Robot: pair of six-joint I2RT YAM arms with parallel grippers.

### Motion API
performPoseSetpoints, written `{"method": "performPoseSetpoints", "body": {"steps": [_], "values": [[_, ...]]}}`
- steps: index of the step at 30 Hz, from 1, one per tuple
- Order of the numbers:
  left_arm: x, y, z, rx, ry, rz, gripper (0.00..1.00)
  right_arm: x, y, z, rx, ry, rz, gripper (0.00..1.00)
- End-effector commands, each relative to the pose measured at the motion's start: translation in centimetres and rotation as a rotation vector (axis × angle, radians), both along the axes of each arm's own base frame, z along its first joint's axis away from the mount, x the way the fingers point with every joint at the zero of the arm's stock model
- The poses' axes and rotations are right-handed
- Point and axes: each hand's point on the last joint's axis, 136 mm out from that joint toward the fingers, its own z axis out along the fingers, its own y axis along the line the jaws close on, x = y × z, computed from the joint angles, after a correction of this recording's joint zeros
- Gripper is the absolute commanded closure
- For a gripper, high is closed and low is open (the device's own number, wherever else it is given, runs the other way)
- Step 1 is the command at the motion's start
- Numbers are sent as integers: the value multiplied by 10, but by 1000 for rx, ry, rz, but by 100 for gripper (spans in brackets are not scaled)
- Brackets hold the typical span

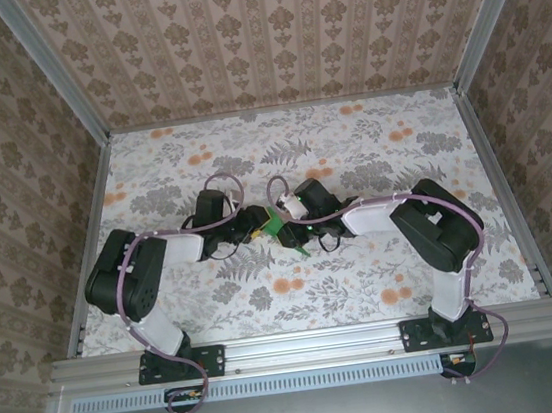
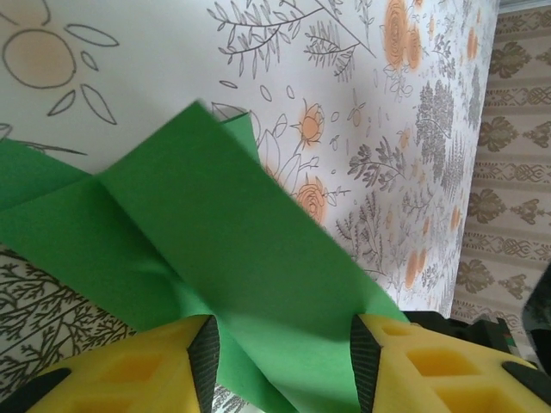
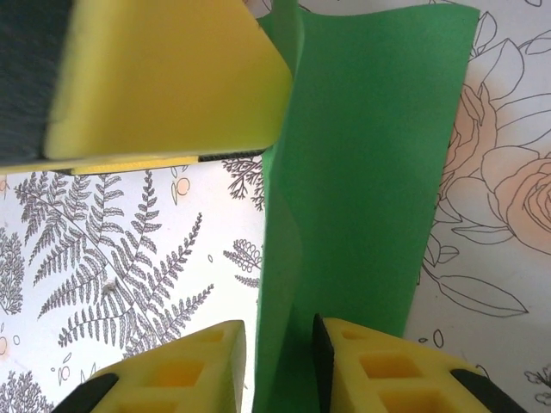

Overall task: Fold a paper plane with a square sheet of paper (pick it up from the middle)
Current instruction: Fold the wing for the fifth time at the center of the table.

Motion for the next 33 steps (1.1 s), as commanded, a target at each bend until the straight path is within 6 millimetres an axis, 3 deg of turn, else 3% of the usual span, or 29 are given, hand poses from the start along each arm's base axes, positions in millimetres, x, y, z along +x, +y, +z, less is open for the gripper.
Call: {"method": "performPoseSetpoints", "body": {"steps": [1,9,19,27,33], "values": [[0,-5,-1,-5,19,-20,53,9,1,20,-1,-57,-4,70],[-1,-4,-4,-2,31,-20,54,9,4,20,-10,-58,-1,69],[-2,1,1,-2,17,-7,54,2,11,12,18,-11,31,93],[-12,17,8,-3,-25,28,53,-3,18,0,24,57,63,96],[-15,17,14,-18,-49,20,53,-3,22,-2,61,107,71,97]]}}
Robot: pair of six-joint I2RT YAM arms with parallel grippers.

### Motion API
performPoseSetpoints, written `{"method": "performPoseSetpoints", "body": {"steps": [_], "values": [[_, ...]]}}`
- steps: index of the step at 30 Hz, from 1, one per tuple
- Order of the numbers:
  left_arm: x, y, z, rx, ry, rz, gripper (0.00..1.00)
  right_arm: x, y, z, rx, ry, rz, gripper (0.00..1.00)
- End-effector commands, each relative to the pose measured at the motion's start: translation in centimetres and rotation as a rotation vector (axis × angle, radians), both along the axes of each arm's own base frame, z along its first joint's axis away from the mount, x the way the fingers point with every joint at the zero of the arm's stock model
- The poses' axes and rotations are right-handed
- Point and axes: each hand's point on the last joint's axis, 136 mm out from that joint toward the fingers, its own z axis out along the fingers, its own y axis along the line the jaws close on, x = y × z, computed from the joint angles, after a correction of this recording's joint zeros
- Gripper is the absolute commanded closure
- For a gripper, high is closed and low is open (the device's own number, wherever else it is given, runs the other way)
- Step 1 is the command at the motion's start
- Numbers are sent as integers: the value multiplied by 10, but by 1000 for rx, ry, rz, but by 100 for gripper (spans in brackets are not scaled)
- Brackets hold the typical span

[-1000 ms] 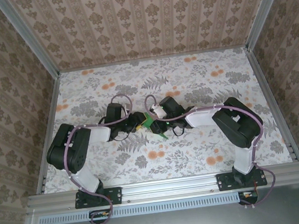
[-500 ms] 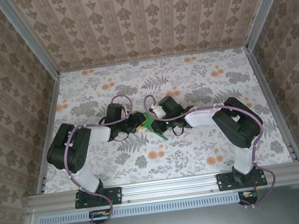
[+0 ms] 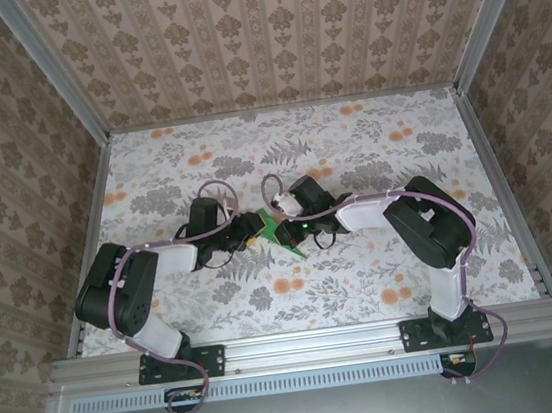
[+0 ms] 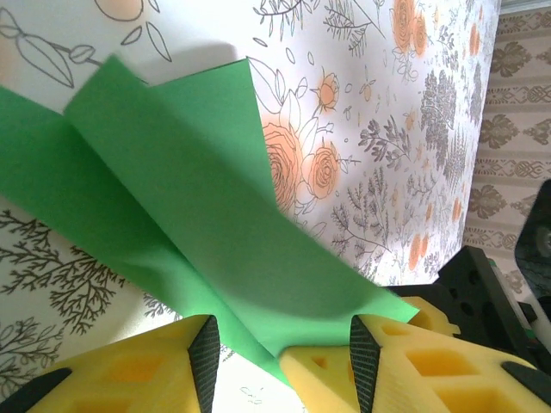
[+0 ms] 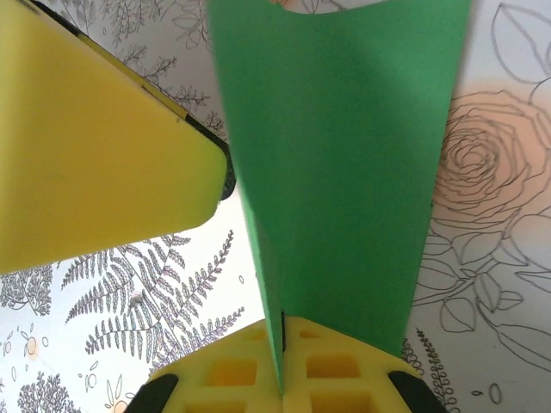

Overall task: Fold a paper plane with a square sheet of paper (pick it up from the middle)
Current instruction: Fold the wing for the fifth time at the center of the table.

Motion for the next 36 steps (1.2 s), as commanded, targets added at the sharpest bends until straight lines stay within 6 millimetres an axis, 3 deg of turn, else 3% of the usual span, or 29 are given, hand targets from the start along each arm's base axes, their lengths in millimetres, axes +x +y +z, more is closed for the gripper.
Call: {"method": "performPoseSetpoints", "body": {"steps": [1,24,36], "values": [[4,0,11,-21,-49,-1,53,-2,6,0,38,66,14,97],[8,-12,12,-71,-66,-22,55,4,14,-2,127,303,-18,99],[9,-9,-3,-43,-32,0,59,3,15,-8,110,338,-8,98]]}}
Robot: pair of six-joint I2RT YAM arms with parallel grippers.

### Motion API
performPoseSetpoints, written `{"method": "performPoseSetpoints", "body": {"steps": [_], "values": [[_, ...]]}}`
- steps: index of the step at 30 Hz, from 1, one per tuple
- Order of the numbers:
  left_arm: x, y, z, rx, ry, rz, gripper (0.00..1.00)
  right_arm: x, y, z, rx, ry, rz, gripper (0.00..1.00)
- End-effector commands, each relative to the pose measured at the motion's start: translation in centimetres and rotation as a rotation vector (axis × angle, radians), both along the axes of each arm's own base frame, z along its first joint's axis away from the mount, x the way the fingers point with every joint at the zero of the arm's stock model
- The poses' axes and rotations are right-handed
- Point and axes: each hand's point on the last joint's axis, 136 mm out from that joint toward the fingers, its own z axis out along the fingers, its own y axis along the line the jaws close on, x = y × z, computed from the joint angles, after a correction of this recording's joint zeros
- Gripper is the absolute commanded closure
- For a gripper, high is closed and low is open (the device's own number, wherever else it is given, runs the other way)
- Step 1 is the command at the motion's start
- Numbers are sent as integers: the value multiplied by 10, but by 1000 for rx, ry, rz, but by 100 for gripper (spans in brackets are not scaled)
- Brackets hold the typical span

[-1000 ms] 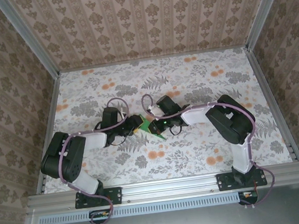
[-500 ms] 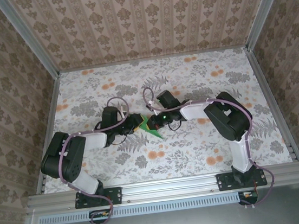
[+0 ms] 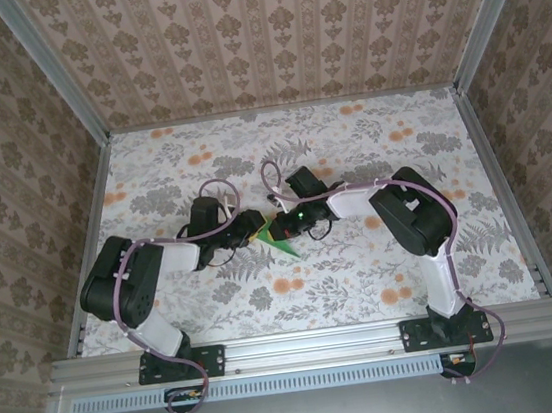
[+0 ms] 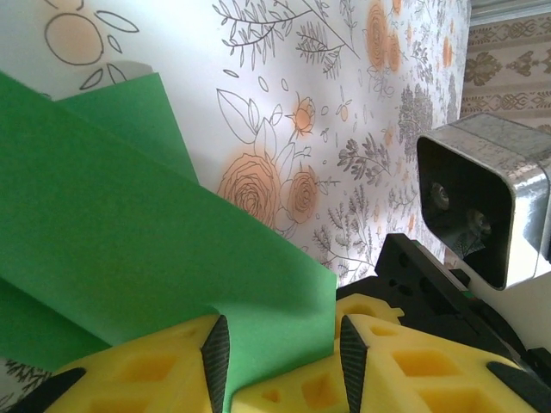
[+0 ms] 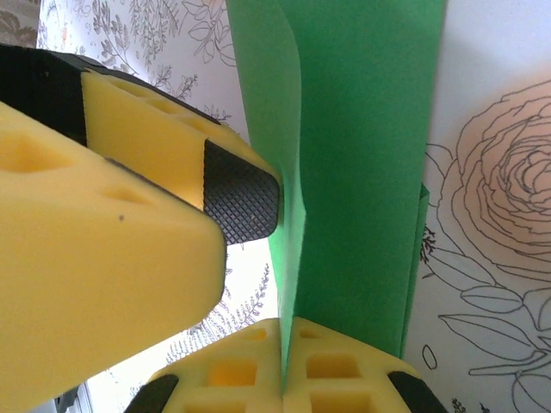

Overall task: Fold a paper plane with a square sheet of paper (pick it up from the middle)
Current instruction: Fold the wing for the fifth time at the center of the table.

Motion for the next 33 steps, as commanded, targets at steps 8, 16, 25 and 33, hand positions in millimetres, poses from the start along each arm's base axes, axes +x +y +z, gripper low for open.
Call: {"method": "performPoseSetpoints", "body": {"steps": [8,16,25,33], "values": [[-2,3,-17,27,49,21,60,-5,-2,-2,-17,45,35,87],[-3,8,-24,45,71,37,60,-8,-4,13,-1,-3,55,72],[-3,10,-27,48,85,42,61,-14,-18,17,-47,-96,59,67],[-2,10,-27,47,85,43,61,-27,-25,11,-84,-134,92,68]]}}
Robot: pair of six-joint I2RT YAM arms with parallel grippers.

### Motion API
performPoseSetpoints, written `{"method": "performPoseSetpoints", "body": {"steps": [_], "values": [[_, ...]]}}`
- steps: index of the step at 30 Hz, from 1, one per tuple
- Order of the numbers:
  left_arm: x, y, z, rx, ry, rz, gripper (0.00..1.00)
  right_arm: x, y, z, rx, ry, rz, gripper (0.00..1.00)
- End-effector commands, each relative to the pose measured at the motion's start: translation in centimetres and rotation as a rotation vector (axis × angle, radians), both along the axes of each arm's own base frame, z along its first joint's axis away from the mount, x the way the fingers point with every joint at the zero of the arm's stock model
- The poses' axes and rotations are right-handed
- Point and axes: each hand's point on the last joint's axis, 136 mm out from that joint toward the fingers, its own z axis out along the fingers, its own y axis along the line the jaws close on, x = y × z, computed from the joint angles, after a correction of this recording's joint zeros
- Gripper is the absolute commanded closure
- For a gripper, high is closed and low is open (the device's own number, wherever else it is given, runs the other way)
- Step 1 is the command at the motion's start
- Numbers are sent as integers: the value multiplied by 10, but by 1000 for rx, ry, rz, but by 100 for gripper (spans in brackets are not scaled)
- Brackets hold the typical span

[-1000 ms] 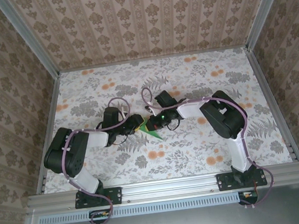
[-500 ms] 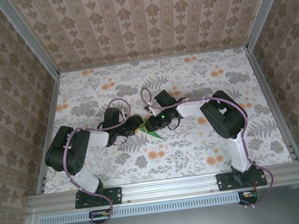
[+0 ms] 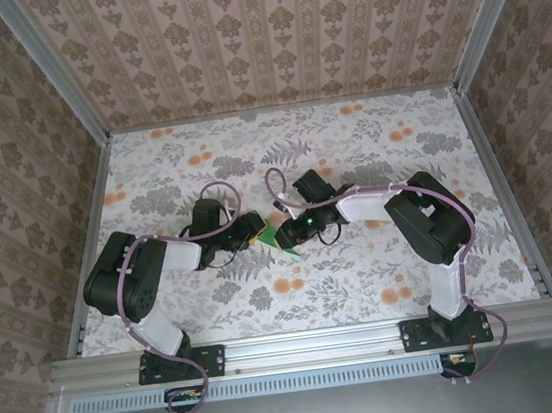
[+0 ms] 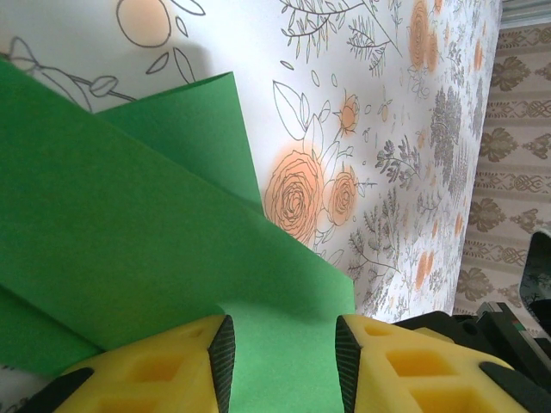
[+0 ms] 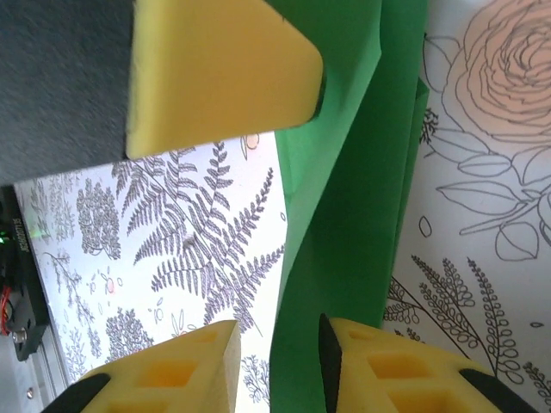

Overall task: Fold a paper plane with a square sheet of paper (pick it up from the middle)
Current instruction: Fold the wing for the fifth time at the center of the table.

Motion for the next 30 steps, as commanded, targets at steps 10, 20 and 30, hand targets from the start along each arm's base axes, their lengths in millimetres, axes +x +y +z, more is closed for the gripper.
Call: {"method": "performPoseSetpoints", "body": {"steps": [10,20,30], "values": [[-1,7,-11,19,45,24,61,-3,7,-1,-29,-76,79,75],[2,6,-3,4,33,22,60,-5,6,-8,-44,-86,104,86],[4,15,21,-15,-49,26,60,-2,17,2,33,-53,63,98]]}}
